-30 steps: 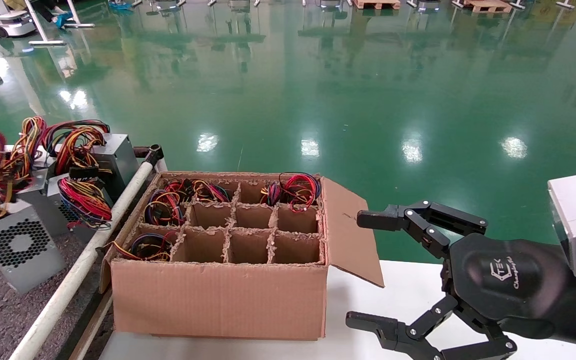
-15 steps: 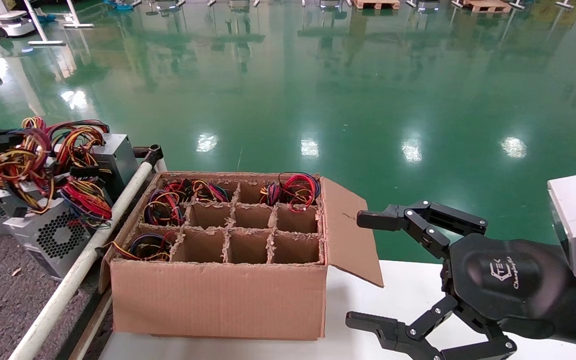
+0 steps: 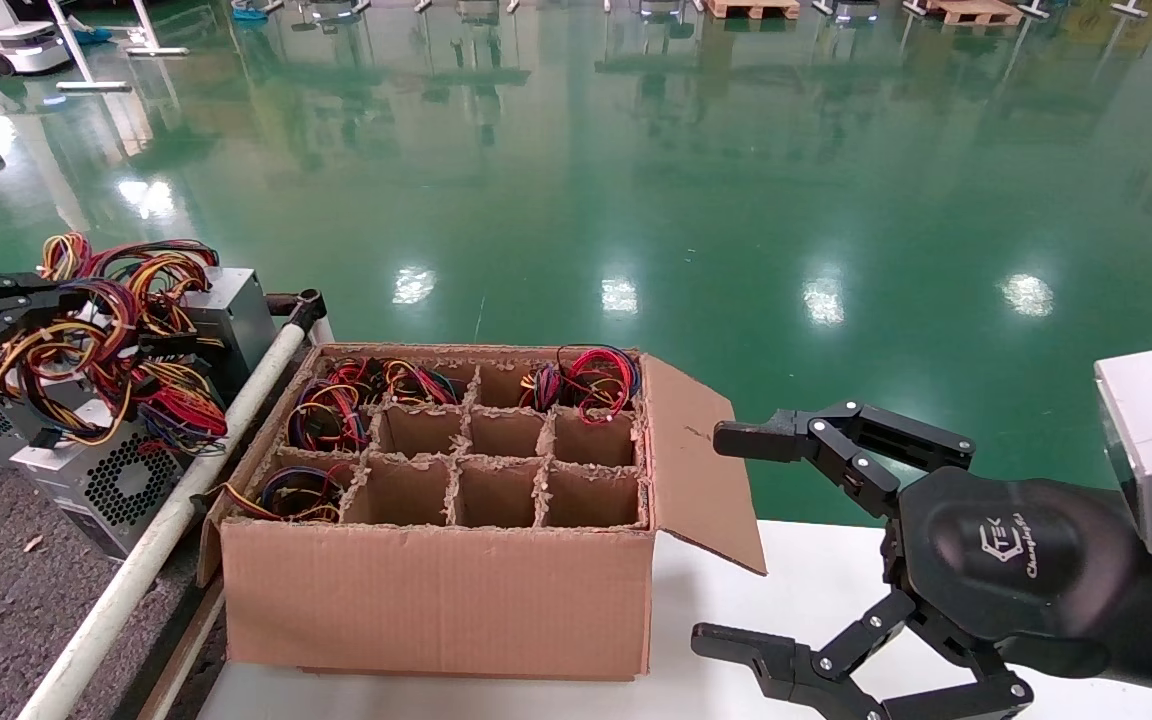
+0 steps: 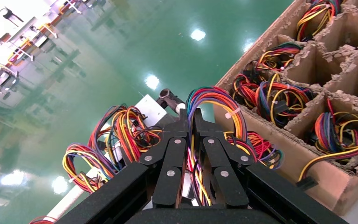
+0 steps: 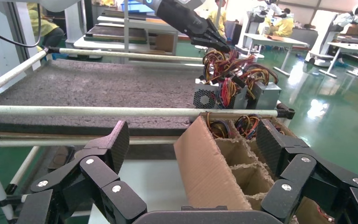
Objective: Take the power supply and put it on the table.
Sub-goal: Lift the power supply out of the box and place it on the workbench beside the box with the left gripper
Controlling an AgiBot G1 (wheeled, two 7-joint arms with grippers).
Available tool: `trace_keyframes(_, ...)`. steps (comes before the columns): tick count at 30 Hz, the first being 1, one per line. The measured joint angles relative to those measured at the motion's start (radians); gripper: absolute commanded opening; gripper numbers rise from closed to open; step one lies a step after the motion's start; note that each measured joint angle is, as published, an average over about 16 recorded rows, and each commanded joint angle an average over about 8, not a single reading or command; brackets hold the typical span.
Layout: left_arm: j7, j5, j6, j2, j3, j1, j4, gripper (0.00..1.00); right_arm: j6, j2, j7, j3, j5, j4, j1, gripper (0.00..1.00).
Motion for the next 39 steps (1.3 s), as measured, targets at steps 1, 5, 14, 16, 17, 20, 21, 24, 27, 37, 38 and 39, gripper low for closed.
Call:
trace_keyframes(1,0.000,-0.001,0.002,0.000,0.000,0.001,-0.001,0.57,0.000,0.000,0.000,0.000,0.000,0.000,0.000,1.00)
trace_keyframes(5,-0.001,-0.002,0.006,-0.001,0.001,0.004,-0.004,1.00,0.000,0.000,0.000,0.000,0.000,0.000,0.000,1.00)
trace_keyframes(14,-0.002,-0.002,0.008,-0.002,0.003,0.006,-0.007,1.00,0.000,0.000,0.000,0.000,0.000,0.000,0.000,1.00)
trace_keyframes(16,-0.002,-0.002,0.008,-0.002,0.003,0.006,-0.007,1.00,0.000,0.000,0.000,0.000,0.000,0.000,0.000,1.00)
trace_keyframes(17,-0.002,-0.002,0.008,-0.002,0.003,0.006,-0.007,1.00,0.000,0.000,0.000,0.000,0.000,0.000,0.000,1.00)
trace_keyframes(20,-0.002,-0.002,0.008,-0.002,0.003,0.006,-0.007,1.00,0.000,0.000,0.000,0.000,0.000,0.000,0.000,1.00)
trace_keyframes(21,-0.002,-0.002,0.008,-0.002,0.002,0.006,-0.007,1.00,0.000,0.000,0.000,0.000,0.000,0.000,0.000,1.00)
trace_keyframes(24,-0.002,-0.001,0.008,-0.002,0.002,0.005,-0.007,1.00,0.000,0.000,0.000,0.000,0.000,0.000,0.000,1.00)
trace_keyframes(27,-0.002,-0.001,0.008,-0.002,0.002,0.005,-0.007,1.00,0.000,0.000,0.000,0.000,0.000,0.000,0.000,1.00)
trace_keyframes(37,0.002,0.011,0.029,-0.009,0.012,-0.001,-0.019,1.00,0.000,0.000,0.000,0.000,0.000,0.000,0.000,1.00)
trace_keyframes(38,0.003,0.014,0.034,-0.010,0.014,-0.002,-0.023,1.00,0.000,0.000,0.000,0.000,0.000,0.000,0.000,1.00)
trace_keyframes(39,0.003,0.017,0.040,-0.012,0.016,-0.004,-0.026,1.00,0.000,0.000,0.000,0.000,0.000,0.000,0.000,1.00)
